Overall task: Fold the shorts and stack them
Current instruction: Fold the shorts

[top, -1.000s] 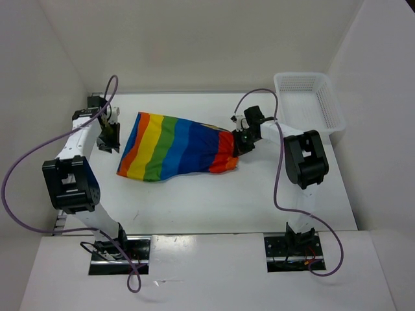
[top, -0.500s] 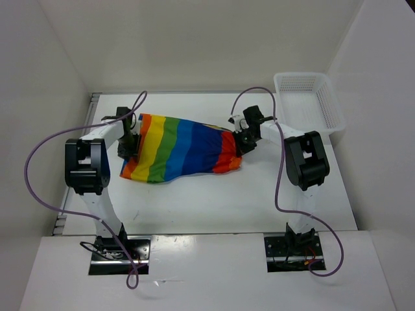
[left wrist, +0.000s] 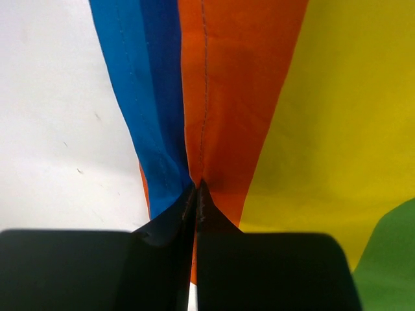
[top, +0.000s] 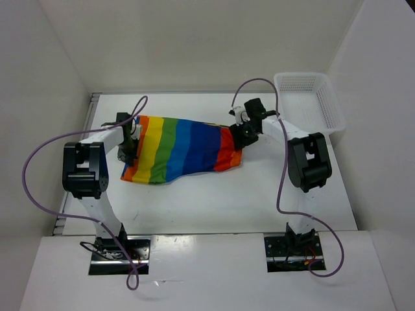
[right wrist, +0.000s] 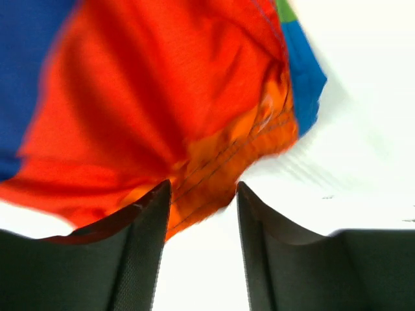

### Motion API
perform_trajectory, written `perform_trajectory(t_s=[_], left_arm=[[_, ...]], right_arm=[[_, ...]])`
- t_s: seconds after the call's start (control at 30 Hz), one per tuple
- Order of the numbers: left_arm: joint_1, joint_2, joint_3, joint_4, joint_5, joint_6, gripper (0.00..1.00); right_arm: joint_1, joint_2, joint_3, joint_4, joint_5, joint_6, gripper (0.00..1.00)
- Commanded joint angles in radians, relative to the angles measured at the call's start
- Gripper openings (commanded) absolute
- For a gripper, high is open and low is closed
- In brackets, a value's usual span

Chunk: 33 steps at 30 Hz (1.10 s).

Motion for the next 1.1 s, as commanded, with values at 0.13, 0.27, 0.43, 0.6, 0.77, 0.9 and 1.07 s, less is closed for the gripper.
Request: perform_trajectory(t_s=[0.13,0.27,0.43,0.6,0.77,0.9,1.07], left_arm=[[0.006,-0.082,-0.084,-0.035,0.022,0.004,0.02],[0.006,-0.07,-0.084,-0.035,0.011,0.004,0.0],[0.006,-0.07,-0.084,-0.035,0.011,0.004,0.0],[0.006,-0.079,-0.084,-0.026,0.001,0.004,0.0],[0.006,-0.079,-0.093,-0.026,-0.009,0.004,0.0],[0.006,-0.097,-0.102,-0.026,-0.018,0.004,0.0],[0.006,-0.098,-0.102,-0.026,-0.018,0.004,0.0]], right_arm=[[-0.008,-0.208,-0.154,-0.057,-0.179,0.13,0.64],[-0.008,-0.228,-0.276,-0.034,-0.213,0.196,0.69],[-0.008,-0.208,-0.29,0.033,-0.237,0.302,0.72],[-0.017,-0.156,-0.253,0.094,-0.297,0.394,0.72],[-0.028,-0.112,-0.251,0.139,-0.323,0.484,0.72],[-0.05,-0.102,-0.261,0.173,-0.313,0.579,0.72],[-0.05,-0.084,-0.261,0.194,-0.196,0.739,0.64]])
